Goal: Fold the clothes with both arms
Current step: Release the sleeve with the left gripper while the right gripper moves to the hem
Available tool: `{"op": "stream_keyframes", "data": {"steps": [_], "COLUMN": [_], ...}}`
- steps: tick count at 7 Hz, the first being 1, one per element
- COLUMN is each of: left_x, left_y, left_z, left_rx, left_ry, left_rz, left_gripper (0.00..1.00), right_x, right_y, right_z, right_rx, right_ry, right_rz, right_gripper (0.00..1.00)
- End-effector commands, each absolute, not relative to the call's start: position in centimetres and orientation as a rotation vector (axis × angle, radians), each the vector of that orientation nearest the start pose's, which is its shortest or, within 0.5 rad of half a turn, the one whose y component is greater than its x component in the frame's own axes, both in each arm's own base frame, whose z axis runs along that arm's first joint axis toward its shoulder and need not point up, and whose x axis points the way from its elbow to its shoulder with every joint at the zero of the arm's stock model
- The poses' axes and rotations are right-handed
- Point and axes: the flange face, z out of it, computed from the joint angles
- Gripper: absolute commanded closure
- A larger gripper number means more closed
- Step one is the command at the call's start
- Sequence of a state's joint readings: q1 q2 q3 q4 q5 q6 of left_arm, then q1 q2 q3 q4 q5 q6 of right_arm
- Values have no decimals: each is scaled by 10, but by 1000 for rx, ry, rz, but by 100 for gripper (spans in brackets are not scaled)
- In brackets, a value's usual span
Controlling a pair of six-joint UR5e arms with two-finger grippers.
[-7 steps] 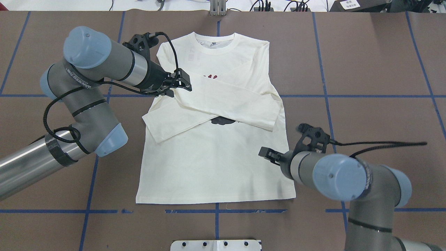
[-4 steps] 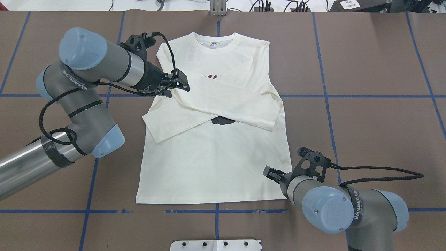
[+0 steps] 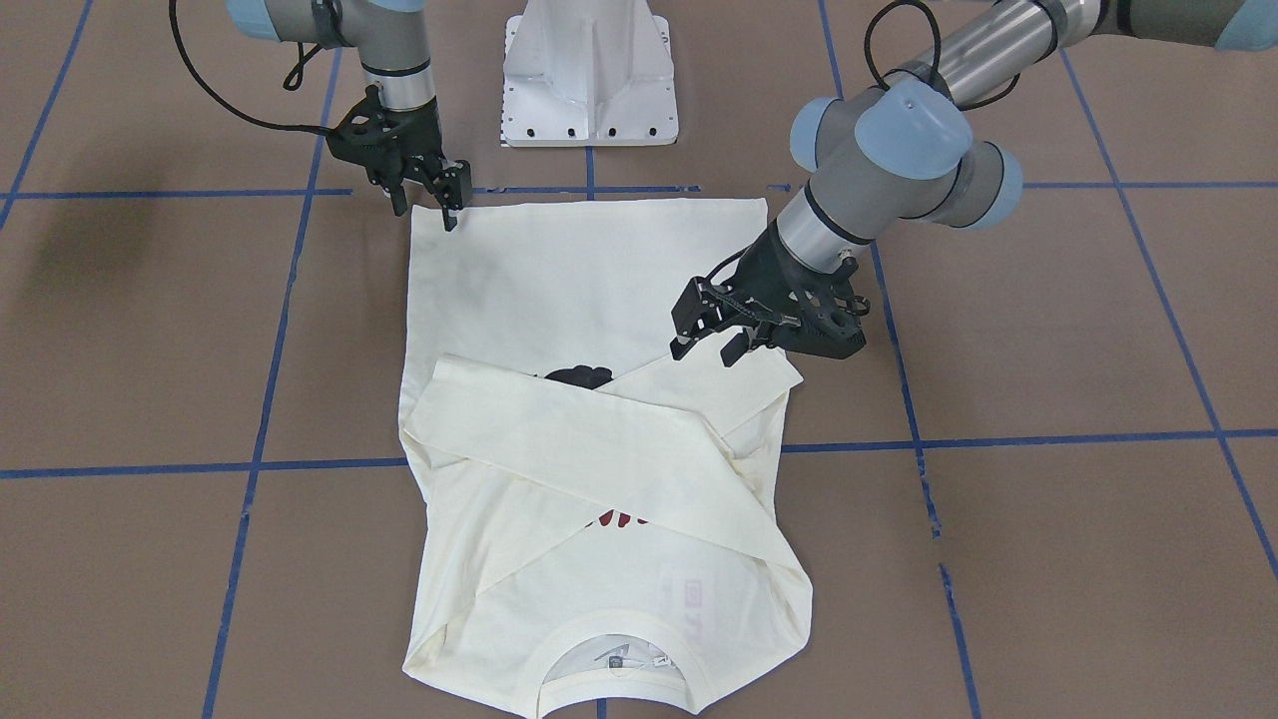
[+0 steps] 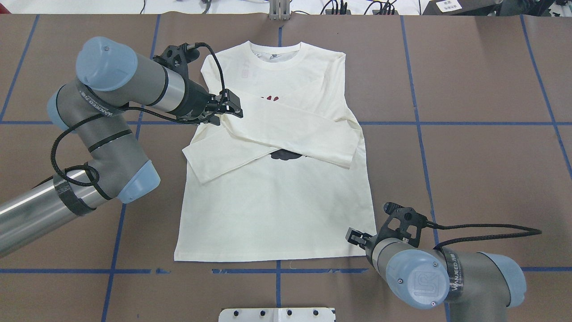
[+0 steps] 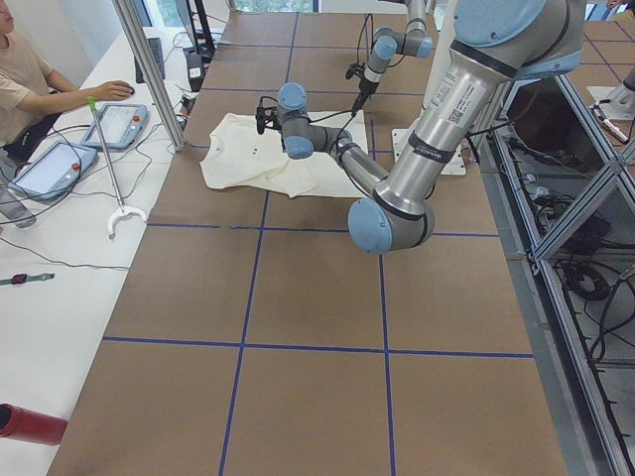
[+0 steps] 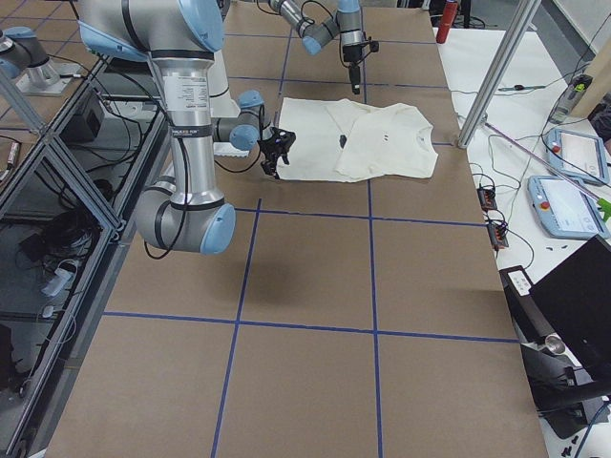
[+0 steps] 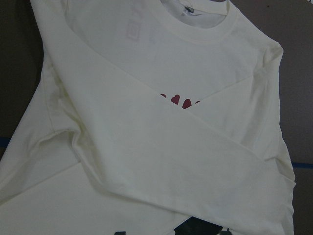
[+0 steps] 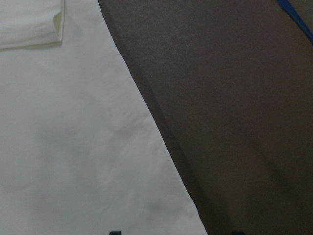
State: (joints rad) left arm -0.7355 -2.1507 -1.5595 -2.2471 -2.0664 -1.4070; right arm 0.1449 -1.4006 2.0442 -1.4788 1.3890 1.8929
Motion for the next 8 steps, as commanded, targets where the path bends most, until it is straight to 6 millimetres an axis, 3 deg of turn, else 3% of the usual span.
{"op": "stream_keyframes", "data": {"steps": [1,2,5,6,7,8], "left_x": [447,447,447,437,440,448], "left_y": [-518,-517,-517,-513,-481,-430], "left_z": [241,241,237,231,264,301], "left_rx": [140,139,136,136,102,117], "left_ry": [1279,1279,1284,1297,1264,1180], "left_rz": [-182,-181,-185,-222,-365,-439], "left_gripper": [29,28,27,20,20,20], "right_x": [-497,-496,-495,-485,-474,-470], "right_y": [-220,-219,-214,-213,-213,-216], "right_z": [354,355,358,340,324,320], "right_rx": [72,70,36,30,5,-3], "right_ry": [-749,-748,-740,-782,-816,-825], "right_rz": [494,494,478,475,472,475], "right_gripper": [62,100,100,100,100,100]}}
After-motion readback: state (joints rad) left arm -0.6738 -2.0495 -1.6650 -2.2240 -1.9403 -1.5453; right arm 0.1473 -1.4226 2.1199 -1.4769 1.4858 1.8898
